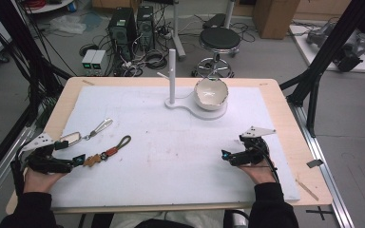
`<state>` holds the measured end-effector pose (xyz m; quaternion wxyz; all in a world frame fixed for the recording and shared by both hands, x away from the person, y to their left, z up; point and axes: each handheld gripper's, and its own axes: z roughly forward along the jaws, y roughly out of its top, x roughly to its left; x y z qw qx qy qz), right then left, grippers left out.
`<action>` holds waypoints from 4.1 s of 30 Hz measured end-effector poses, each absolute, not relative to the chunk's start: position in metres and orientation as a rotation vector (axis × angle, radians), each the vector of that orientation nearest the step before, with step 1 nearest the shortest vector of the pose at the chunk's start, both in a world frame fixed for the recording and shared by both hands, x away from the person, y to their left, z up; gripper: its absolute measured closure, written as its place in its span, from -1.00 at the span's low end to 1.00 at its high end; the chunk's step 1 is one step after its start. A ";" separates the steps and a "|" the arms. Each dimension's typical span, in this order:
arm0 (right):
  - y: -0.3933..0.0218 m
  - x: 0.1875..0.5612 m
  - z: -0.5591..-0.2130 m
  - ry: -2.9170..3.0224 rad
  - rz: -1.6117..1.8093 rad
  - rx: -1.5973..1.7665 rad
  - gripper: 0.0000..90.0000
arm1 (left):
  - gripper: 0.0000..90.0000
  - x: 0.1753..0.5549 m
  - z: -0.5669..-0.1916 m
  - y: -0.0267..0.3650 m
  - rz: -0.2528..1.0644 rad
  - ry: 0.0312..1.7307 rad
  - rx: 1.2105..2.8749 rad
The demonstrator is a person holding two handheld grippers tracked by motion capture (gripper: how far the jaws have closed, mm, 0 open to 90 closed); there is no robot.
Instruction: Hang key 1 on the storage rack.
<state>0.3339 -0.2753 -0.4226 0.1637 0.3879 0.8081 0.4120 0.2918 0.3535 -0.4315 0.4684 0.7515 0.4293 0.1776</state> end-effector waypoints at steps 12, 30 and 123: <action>-0.272 0.334 -0.425 2.314 1.169 1.094 -0.99 | -0.96 0.292 -0.431 0.353 0.432 1.051 1.847; -0.268 0.334 -0.427 2.324 1.158 1.077 -0.99 | -0.96 0.300 -0.428 0.342 0.442 1.033 1.875; -0.270 0.336 -0.432 2.344 1.092 1.121 -0.99 | -0.24 0.335 -0.436 0.251 0.271 0.902 2.204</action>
